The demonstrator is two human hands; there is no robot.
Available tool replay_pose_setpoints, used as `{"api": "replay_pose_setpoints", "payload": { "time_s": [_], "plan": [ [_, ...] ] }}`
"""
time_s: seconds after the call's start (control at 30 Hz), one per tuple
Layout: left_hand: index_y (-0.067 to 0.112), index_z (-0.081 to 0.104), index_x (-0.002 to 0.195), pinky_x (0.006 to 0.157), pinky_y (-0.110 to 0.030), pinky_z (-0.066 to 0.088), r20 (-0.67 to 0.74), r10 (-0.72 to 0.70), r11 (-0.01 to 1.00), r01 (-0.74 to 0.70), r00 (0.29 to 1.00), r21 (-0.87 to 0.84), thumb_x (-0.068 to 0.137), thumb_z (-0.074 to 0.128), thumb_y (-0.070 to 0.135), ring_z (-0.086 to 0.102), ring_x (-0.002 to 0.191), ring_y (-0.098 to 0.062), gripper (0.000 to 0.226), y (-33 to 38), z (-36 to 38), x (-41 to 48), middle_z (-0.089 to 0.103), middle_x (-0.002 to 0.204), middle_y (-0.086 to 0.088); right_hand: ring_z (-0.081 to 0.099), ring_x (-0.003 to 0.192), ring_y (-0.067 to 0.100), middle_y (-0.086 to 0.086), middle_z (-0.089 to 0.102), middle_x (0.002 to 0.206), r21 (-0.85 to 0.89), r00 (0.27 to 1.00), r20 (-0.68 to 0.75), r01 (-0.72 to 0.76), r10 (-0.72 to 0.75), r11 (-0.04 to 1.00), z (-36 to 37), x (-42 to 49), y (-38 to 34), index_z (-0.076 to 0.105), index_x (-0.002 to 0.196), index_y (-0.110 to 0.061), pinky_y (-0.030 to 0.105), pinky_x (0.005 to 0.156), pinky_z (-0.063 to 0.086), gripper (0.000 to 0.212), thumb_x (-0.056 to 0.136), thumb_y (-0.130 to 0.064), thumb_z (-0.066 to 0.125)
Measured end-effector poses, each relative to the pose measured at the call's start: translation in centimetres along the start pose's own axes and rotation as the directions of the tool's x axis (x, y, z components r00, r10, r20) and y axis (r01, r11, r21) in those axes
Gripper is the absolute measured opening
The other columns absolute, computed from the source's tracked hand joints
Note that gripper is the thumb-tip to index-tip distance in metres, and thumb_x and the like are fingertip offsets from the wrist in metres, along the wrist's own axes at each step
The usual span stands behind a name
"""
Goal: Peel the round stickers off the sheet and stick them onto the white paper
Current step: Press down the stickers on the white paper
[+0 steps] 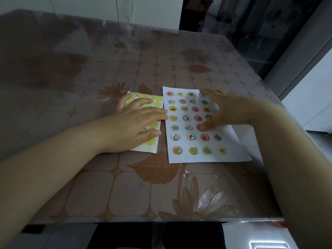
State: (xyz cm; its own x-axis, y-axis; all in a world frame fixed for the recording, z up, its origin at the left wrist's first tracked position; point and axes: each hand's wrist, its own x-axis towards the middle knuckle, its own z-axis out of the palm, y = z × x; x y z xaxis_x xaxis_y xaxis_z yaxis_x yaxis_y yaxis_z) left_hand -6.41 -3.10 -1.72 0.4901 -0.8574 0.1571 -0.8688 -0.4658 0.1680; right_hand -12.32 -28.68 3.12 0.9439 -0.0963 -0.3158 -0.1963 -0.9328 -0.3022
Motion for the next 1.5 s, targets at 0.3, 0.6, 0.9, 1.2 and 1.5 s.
{"api": "replay_pose_setpoints", "payload": {
  "time_s": [0.3, 0.6, 0.9, 1.2, 1.5],
  "plan": [
    [0.037, 0.034, 0.133, 0.105, -0.028, -0.016, -0.005, 0.023, 1.0, -0.023, 1.0, -0.001, 0.08, 0.005, 0.066, 0.003, 0.132, 0.002, 0.067, -0.1, 0.1, -0.1, 0.029, 0.139, 0.029, 0.025, 0.138, 0.023, -0.006, 0.016, 0.155, 0.072, 0.998, -0.063, -0.019, 0.024, 0.997, -1.2, -0.5, 0.8, 0.009, 0.146, -0.031, 0.045, 0.112, 0.023, 0.115, 0.054, -0.062, 0.07],
    [0.038, 0.033, 0.134, 0.105, -0.027, -0.018, 0.009, 0.02, 1.0, -0.02, 1.0, 0.002, 0.078, 0.004, 0.066, 0.001, 0.131, 0.005, 0.068, -0.1, 0.0, 0.0, 0.022, 0.135, 0.034, 0.053, 0.11, 0.019, -0.013, 0.048, 0.126, 0.087, 0.996, 0.057, -0.076, 0.071, 0.993, -0.7, 0.4, 2.5, 0.031, 0.125, -0.045, 0.051, 0.095, 0.044, 0.113, 0.026, -0.073, 0.077],
    [0.038, 0.029, 0.136, 0.106, -0.029, -0.019, 0.048, -0.005, 1.0, 0.005, 0.999, -0.002, 0.077, 0.005, 0.065, -0.002, 0.133, 0.005, 0.069, 0.0, -0.2, -0.1, 0.027, 0.142, 0.028, 0.039, 0.129, 0.018, -0.013, 0.035, 0.143, 0.153, 0.998, 0.001, 0.055, -0.056, 0.987, -0.4, -1.1, -1.9, 0.015, 0.142, -0.04, 0.04, 0.105, 0.034, 0.115, 0.043, -0.071, 0.064],
    [0.036, 0.033, 0.134, 0.106, -0.03, -0.019, 0.036, -0.003, 1.0, 0.002, 0.999, 0.015, 0.077, 0.009, 0.065, 0.0, 0.135, 0.0, 0.068, 0.1, -0.4, 0.1, 0.029, 0.142, 0.026, 0.005, 0.143, 0.015, -0.012, 0.002, 0.155, -0.011, 0.98, 0.035, 0.197, -0.197, 0.98, 2.7, 0.3, -4.8, -0.003, 0.145, -0.038, 0.043, 0.116, 0.01, 0.122, 0.055, -0.056, 0.077],
    [0.036, 0.031, 0.135, 0.107, -0.031, -0.017, 0.045, -0.014, 1.0, 0.013, 0.999, 0.023, 0.075, 0.01, 0.066, 0.002, 0.136, -0.003, 0.07, 0.1, -0.4, 0.1, 0.029, 0.142, 0.025, 0.024, 0.137, 0.017, -0.009, 0.016, 0.152, 0.141, 0.984, -0.049, 0.179, -0.174, 0.974, 2.1, 0.1, -4.1, 0.009, 0.145, -0.034, 0.043, 0.111, 0.029, 0.109, 0.061, -0.058, 0.072]
  ]
}}
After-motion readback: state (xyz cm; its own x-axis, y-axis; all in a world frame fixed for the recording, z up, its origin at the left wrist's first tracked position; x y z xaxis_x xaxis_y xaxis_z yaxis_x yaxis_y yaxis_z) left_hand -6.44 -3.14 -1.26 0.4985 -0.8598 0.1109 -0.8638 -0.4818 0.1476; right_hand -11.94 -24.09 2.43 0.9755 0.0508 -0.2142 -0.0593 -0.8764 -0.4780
